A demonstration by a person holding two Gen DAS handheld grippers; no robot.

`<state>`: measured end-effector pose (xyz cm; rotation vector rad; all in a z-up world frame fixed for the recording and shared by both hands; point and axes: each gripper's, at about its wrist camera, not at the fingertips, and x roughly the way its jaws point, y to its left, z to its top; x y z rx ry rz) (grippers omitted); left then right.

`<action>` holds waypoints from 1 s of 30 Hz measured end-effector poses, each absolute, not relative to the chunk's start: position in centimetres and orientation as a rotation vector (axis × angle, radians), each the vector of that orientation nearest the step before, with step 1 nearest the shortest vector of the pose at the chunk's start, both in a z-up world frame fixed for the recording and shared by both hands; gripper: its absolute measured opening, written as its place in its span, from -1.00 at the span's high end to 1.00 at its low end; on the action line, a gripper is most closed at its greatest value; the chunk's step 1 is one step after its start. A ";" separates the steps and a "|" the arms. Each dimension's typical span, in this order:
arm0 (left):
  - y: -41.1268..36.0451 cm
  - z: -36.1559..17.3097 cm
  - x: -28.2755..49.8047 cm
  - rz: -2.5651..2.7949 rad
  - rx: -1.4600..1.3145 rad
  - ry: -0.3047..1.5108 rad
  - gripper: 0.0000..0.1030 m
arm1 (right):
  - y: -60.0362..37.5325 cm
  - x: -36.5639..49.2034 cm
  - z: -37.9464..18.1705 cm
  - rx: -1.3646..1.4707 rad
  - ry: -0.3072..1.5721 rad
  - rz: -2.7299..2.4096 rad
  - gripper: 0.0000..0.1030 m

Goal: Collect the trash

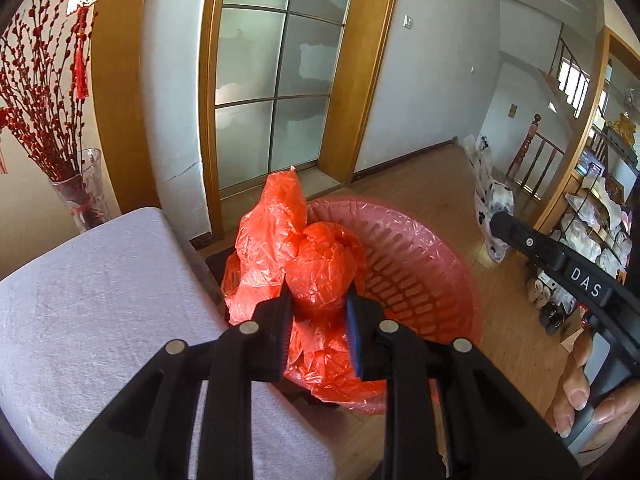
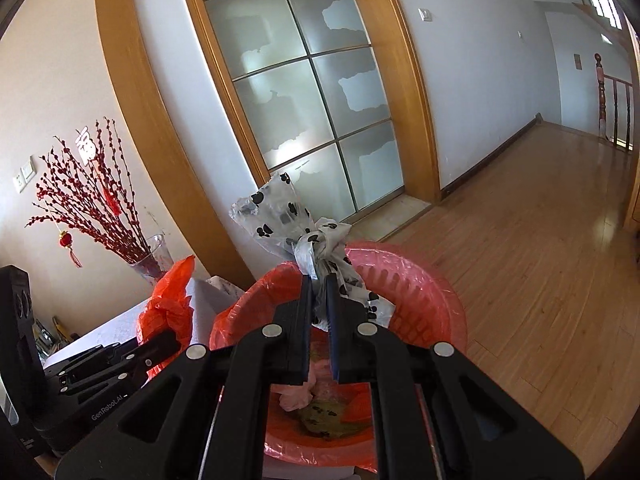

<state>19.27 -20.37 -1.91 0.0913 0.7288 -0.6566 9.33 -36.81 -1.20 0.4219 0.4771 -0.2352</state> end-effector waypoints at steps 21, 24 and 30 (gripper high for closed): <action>-17.4 -2.9 17.2 -0.485 0.099 0.638 -0.63 | -35.4 5.5 -1.4 0.337 0.397 -0.331 -0.93; -14.9 -1.9 14.8 -0.424 0.115 0.565 -0.77 | -33.6 4.2 -1.0 0.275 0.375 -0.341 -0.96; -9.4 -0.5 10.5 -0.292 0.129 0.461 -0.92 | -30.2 1.6 -0.2 0.229 0.354 -0.313 -0.97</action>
